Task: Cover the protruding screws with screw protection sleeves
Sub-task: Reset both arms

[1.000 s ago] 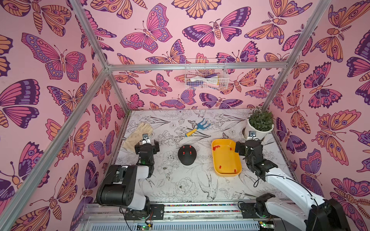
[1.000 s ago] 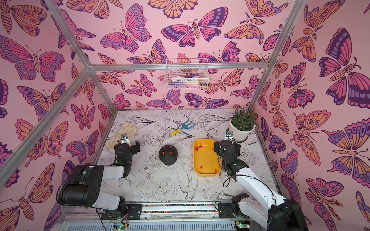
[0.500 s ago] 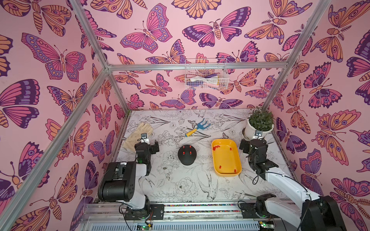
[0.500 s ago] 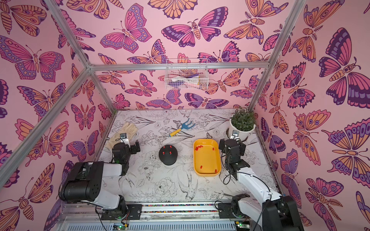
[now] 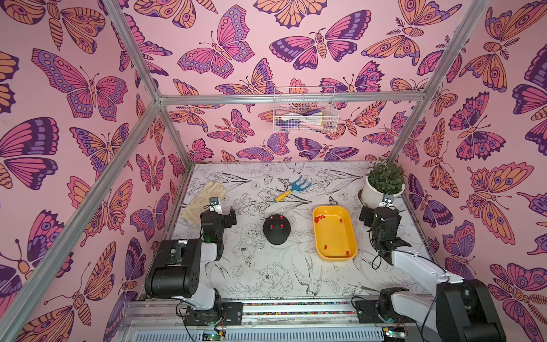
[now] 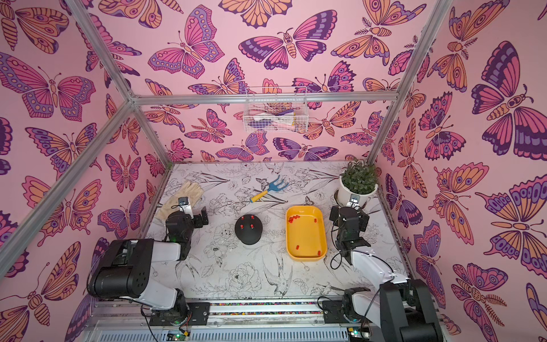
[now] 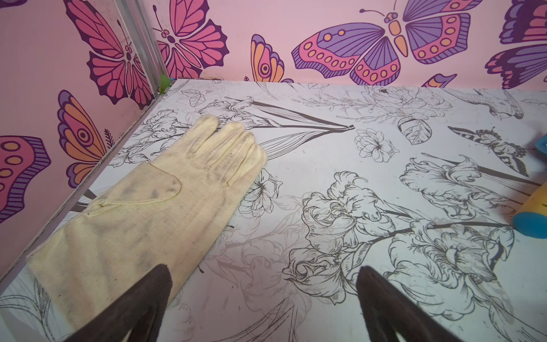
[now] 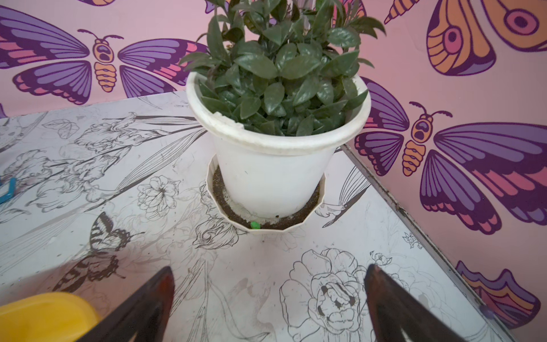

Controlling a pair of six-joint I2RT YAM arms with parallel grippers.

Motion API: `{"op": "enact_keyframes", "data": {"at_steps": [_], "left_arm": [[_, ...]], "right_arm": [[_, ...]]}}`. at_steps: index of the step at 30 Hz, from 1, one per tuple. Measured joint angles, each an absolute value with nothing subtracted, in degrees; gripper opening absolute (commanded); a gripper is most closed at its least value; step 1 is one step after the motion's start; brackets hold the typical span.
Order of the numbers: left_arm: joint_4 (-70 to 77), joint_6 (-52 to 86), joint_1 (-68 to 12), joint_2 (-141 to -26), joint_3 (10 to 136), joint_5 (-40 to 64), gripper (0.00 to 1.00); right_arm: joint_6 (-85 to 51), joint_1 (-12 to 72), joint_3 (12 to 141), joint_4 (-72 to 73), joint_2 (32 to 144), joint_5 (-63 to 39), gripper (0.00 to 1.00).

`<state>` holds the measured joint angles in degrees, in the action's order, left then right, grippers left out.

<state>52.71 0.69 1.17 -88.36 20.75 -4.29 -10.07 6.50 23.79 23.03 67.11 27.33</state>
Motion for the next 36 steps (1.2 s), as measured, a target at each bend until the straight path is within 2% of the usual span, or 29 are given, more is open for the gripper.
{"op": "enact_keyframes", "data": {"at_steps": [16, 25, 29, 36], "left_arm": [[52.7, 0.7, 1.2, -88.4, 20.8, -4.3, 0.99], [52.7, 0.7, 1.2, -88.4, 20.8, -4.3, 0.99], [52.7, 0.7, 1.2, -88.4, 20.8, -4.3, 0.99], [52.7, 0.7, 1.2, -88.4, 20.8, -4.3, 0.99]], "right_arm": [[-8.7, 3.3, 22.7, 39.3, 81.7, 25.9, 1.0], [-8.4, 2.2, 22.3, 43.4, 82.1, 21.3, 1.0], [-7.2, 2.2, 21.1, 49.8, 86.7, 18.4, 1.0], [-7.0, 2.0, 20.6, 49.4, 86.9, 17.0, 1.0]]}}
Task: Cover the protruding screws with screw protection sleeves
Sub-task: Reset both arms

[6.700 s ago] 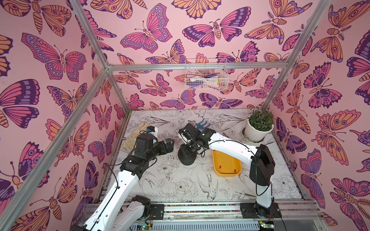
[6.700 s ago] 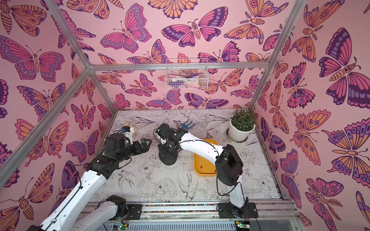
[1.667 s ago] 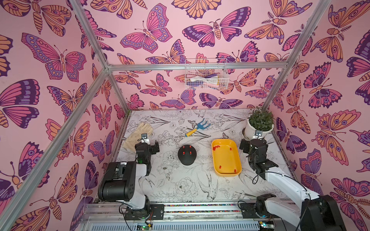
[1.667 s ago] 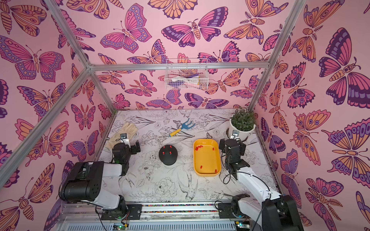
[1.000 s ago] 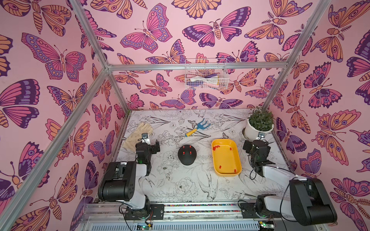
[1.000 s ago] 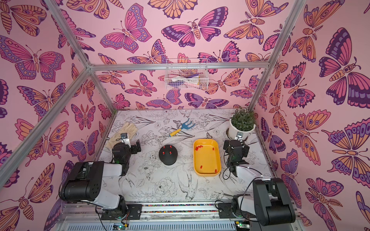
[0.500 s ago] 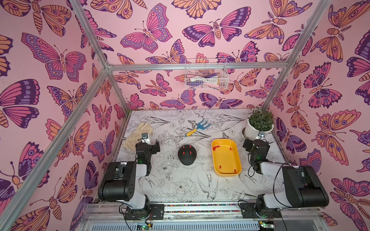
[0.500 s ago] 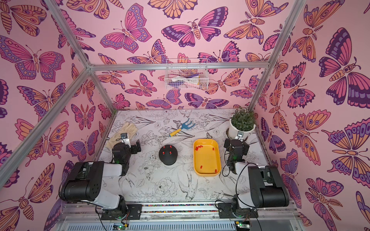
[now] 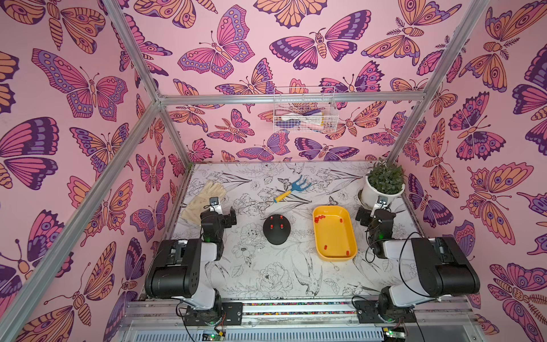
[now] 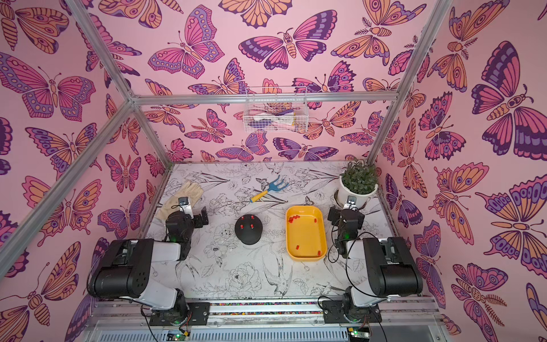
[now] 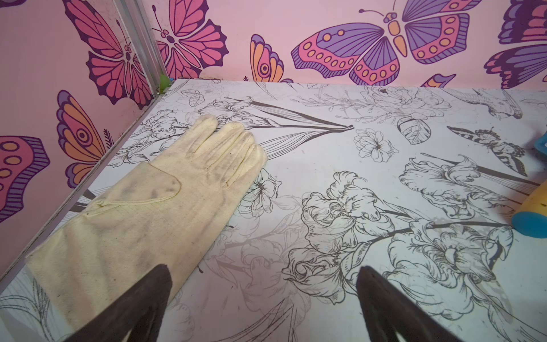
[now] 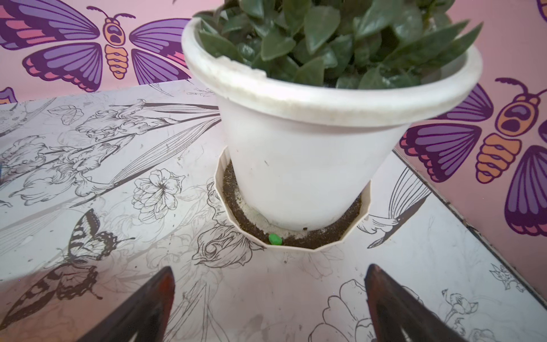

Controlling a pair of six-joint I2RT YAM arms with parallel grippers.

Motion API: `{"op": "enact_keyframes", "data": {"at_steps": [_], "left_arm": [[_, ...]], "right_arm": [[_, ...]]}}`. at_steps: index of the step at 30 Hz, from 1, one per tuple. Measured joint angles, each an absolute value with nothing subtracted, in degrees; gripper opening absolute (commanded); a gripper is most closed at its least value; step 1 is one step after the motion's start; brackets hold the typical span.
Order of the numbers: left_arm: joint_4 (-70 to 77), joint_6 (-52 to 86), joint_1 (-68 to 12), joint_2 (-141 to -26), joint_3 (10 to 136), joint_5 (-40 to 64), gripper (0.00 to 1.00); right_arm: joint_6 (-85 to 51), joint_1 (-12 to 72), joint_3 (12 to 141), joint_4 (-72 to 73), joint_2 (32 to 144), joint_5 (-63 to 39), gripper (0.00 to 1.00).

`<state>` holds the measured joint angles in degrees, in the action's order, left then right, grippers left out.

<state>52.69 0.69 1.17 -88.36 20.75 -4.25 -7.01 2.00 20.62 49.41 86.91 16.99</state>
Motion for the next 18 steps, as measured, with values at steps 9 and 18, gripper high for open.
{"op": "enact_keyframes", "data": {"at_steps": [9, 18], "left_arm": [[52.7, 0.7, 1.2, -88.4, 20.8, -4.3, 0.99], [52.7, 0.7, 1.2, -88.4, 20.8, -4.3, 0.99]], "right_arm": [[-6.1, 2.0, 20.6, 49.1, 86.9, 16.2, 1.0], [-5.9, 2.0, 20.6, 49.1, 86.9, 15.8, 0.99]]}}
